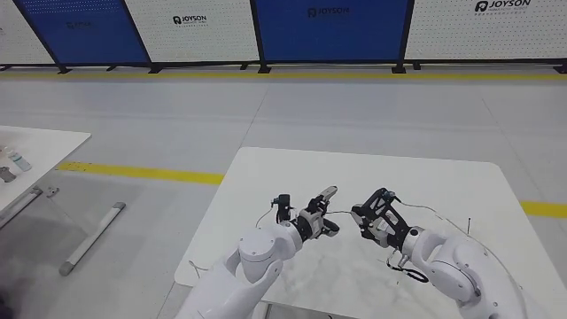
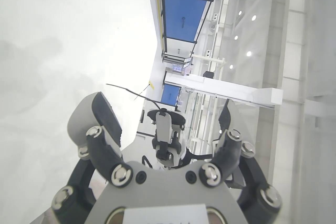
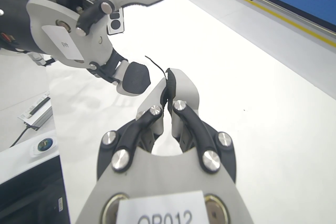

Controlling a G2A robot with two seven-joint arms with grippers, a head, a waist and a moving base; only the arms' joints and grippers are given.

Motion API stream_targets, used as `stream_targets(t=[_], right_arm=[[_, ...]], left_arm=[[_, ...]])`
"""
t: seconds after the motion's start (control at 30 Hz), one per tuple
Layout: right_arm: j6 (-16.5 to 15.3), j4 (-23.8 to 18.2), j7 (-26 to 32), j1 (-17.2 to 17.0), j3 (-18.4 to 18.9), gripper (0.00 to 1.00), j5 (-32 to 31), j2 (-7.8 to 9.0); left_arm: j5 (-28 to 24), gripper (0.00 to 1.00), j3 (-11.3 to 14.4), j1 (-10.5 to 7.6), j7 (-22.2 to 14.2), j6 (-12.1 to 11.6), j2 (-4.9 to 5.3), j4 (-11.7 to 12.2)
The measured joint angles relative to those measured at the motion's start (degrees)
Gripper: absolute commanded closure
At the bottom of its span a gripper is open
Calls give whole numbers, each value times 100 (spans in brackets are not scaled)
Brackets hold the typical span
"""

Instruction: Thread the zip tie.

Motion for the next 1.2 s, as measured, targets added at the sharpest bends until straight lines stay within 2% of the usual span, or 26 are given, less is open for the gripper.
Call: stream_targets(t=[0.07, 0.23, 0.6, 1.0, 1.03, 1.1, 1.13, 1.17, 1.2], right_arm=[[0, 0, 0, 0, 0, 100, 0, 0], [0, 0, 0, 0, 0, 100, 0, 0], [0, 0, 0, 0, 0, 100, 0, 0], [0, 0, 0, 0, 0, 100, 0, 0], [0, 0, 0, 0, 0, 89, 0, 0], [6, 0, -9, -8, 2, 59, 0, -1], [22, -3, -28, -29, 8, 27, -3, -4], [33, -8, -44, -57, 25, 0, -4, -8], [30, -11, -40, -72, 43, 0, 2, -11]], left_arm=[[31, 100, -1, 16, -19, -7, 3, 6], [1, 100, 9, -18, -78, 99, 1, 86], [-14, 100, 113, -123, -102, 148, -27, 225], [84, 100, 143, -118, -147, 91, -28, 260], [96, 100, 144, -113, -145, 83, -27, 252], [113, 100, 145, -94, -140, 67, -26, 226], [121, 100, 144, -86, -140, 62, -25, 215], [132, 100, 142, -76, -141, 58, -23, 203], [138, 100, 140, -70, -142, 56, -22, 197]])
